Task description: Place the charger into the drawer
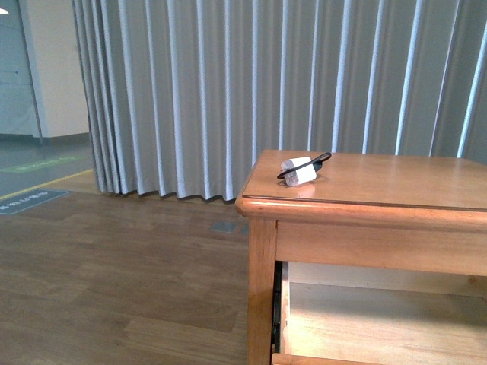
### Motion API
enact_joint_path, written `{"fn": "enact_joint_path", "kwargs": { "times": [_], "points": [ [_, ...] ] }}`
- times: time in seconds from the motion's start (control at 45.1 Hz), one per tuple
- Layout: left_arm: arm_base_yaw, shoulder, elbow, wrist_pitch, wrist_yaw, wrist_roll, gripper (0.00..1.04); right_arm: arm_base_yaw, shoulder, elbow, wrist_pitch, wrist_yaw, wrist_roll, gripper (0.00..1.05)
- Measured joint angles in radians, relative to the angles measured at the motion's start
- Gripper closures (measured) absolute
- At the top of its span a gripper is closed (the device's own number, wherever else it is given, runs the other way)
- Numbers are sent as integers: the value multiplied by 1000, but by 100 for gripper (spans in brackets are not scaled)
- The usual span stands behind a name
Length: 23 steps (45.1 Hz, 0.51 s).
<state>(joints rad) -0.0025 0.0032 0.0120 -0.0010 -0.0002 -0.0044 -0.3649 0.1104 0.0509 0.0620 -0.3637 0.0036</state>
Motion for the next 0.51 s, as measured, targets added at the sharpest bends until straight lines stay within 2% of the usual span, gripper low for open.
{"fn": "enact_joint_path", "kwargs": {
  "times": [0.155,0.178,0.222,0.266,0.289,0.355,0.51],
  "points": [
    [-1,0,0,0,-6,0,6,0,0,0,0,0,0,8],
    [-15,5,0,-1,-43,-16,6,0,0,0,0,0,0,8],
    [-67,35,0,11,-189,-82,6,0,0,0,0,0,0,8],
    [-114,98,3,41,-292,-153,6,0,0,0,0,1,0,8],
    [-125,134,6,60,-304,-182,6,0,0,0,0,1,0,8],
    [-140,277,28,160,-304,-234,6,0,0,0,0,0,0,8],
    [-167,764,214,435,-179,-268,6,1,0,0,0,3,0,8]
  ]
}}
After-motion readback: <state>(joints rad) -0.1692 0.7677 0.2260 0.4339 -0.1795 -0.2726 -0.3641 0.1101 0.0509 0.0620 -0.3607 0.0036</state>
